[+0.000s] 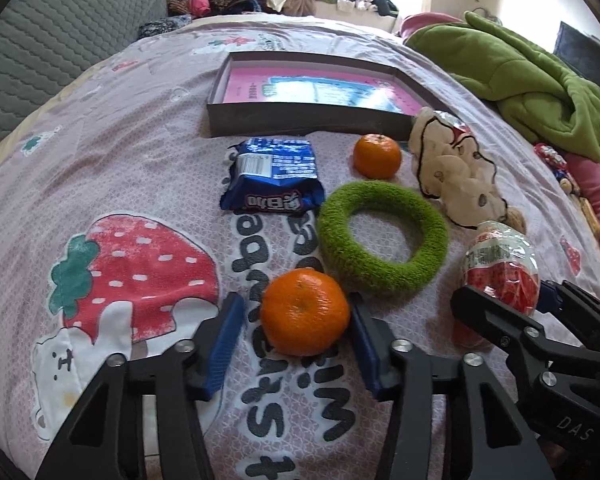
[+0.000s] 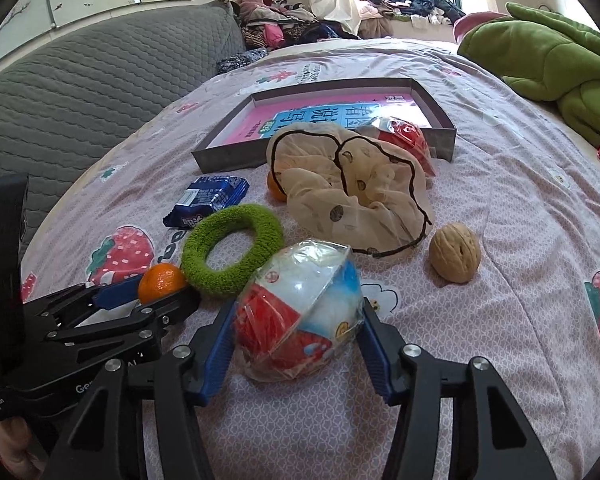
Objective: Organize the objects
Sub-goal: 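Grasp the clear egg toy with the right gripper while the left gripper grasps the mandarin, then carry the egg toy with the right gripper while the left gripper carries the mandarin to the tray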
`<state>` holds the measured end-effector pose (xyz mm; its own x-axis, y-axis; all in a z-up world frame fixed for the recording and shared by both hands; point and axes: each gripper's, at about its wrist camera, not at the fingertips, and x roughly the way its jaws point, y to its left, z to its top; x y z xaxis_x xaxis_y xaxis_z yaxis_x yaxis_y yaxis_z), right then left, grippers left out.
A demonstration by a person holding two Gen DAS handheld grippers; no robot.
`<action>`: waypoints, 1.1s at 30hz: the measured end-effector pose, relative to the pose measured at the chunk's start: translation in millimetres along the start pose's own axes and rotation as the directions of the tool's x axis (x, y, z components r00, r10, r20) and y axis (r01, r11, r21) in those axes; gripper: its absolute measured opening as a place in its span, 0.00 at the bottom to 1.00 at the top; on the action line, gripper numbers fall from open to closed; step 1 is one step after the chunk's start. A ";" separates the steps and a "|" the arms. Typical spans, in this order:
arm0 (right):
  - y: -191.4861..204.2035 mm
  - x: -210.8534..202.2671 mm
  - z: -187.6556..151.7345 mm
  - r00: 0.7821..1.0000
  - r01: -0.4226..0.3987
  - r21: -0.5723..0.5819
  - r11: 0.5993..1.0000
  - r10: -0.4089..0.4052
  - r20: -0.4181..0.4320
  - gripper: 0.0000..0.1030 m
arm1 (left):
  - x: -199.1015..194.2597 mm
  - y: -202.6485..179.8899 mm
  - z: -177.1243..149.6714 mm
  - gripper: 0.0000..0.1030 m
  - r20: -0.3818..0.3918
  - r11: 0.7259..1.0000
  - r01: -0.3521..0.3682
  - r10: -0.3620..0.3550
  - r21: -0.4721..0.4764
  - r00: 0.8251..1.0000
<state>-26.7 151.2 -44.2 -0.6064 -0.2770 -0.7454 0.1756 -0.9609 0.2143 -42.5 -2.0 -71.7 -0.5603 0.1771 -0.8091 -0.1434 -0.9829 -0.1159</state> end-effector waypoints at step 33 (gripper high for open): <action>5.5 -42.6 2.4 0.997 -0.003 -0.085 0.996 0.010 0.081 0.55 | -40.3 -16.7 -4.2 0.41 0.070 0.999 -0.016 0.013 0.038 0.997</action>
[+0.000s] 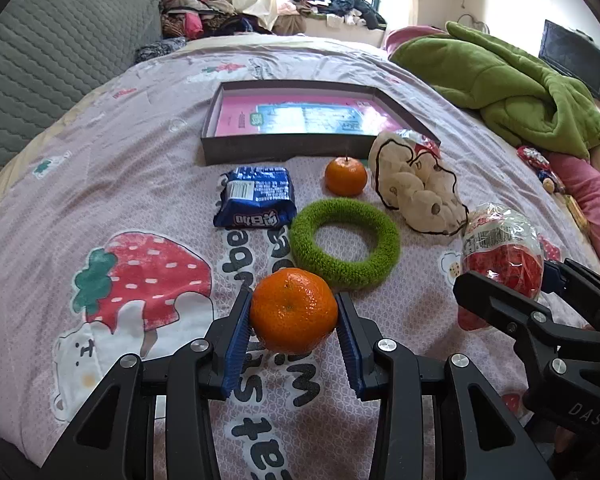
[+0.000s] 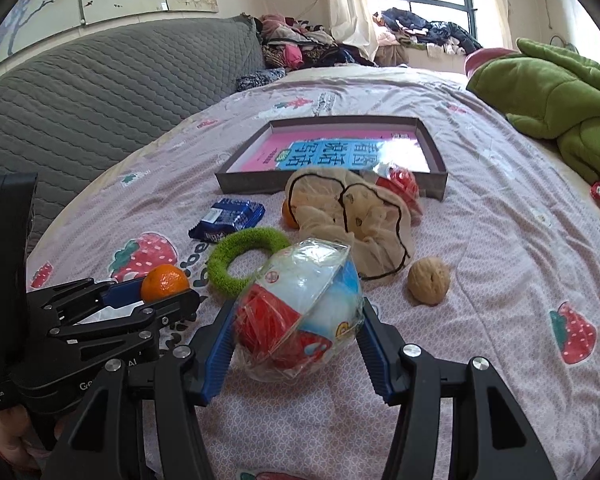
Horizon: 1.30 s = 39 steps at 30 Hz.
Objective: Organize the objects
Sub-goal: 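Carry the egg toy with the right gripper while the left gripper carries the mandarin to the tray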
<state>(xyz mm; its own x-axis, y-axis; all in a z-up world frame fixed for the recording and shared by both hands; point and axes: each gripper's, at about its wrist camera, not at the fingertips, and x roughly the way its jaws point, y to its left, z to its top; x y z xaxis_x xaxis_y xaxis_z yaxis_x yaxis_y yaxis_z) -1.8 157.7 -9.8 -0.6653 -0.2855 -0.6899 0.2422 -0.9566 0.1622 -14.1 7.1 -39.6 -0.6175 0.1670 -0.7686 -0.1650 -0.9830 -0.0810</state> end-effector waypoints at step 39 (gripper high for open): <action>-18.7 -8.3 83.6 0.987 -0.038 -0.109 0.993 0.055 0.154 0.55 | -9.1 -13.5 78.3 0.41 0.135 0.999 -0.051 0.053 -0.017 0.989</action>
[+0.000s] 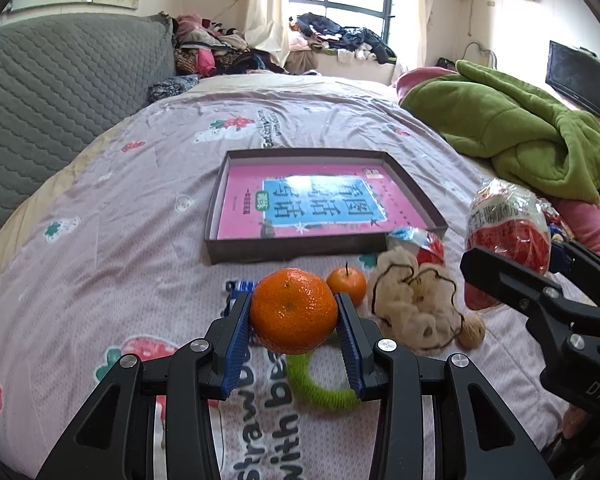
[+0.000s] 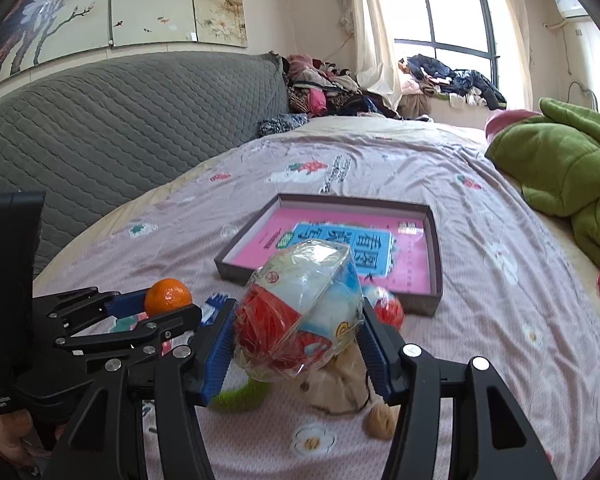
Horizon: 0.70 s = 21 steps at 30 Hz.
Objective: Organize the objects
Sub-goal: 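Carry the egg toy with the right gripper while the left gripper carries the mandarin to the tray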
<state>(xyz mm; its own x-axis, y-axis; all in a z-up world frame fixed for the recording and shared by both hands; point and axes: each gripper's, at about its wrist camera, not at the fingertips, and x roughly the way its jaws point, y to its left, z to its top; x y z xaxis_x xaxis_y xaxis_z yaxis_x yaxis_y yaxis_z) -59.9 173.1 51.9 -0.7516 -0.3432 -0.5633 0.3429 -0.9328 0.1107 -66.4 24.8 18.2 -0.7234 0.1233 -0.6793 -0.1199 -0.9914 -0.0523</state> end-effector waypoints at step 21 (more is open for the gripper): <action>-36.1 14.5 46.3 0.998 0.005 -0.016 1.000 -0.004 0.057 0.55 | 29.9 1.6 52.3 0.41 -0.004 1.000 -0.002 0.002 0.000 1.000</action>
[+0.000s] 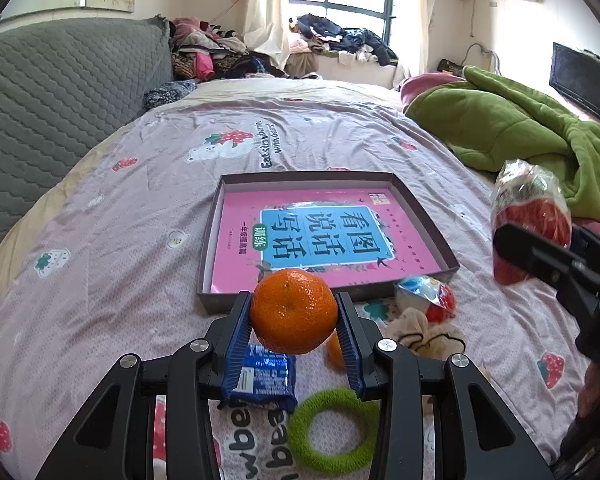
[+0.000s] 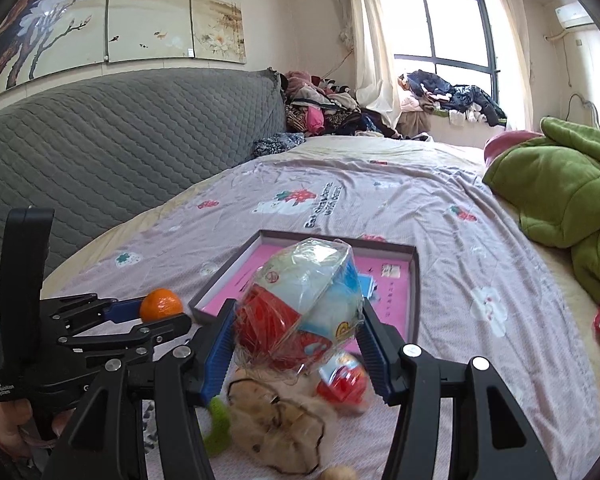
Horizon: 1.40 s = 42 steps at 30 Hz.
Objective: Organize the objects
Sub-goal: 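Carry the egg toy with the right gripper while the left gripper carries the mandarin to the tray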
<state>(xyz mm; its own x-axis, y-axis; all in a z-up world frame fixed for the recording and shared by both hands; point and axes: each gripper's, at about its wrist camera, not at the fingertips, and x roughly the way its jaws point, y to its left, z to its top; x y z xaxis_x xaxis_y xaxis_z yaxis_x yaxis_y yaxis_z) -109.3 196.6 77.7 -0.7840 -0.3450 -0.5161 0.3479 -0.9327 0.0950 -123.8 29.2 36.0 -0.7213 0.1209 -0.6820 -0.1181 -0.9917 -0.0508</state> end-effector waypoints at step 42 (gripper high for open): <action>-41.0 120.2 19.7 0.992 0.089 -0.027 0.996 -0.091 -0.083 0.55 | 107.1 14.6 57.5 0.41 -0.055 0.999 -0.003 0.001 -0.035 0.998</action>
<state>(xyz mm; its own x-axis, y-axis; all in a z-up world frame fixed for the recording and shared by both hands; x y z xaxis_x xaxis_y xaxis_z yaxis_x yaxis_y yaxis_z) -227.9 191.3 28.5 -0.7671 -0.2487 -0.5914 0.2905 -0.9565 0.0253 -242.1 30.2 4.2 -0.6828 0.1169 -0.7212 -0.0918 -0.9930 -0.0741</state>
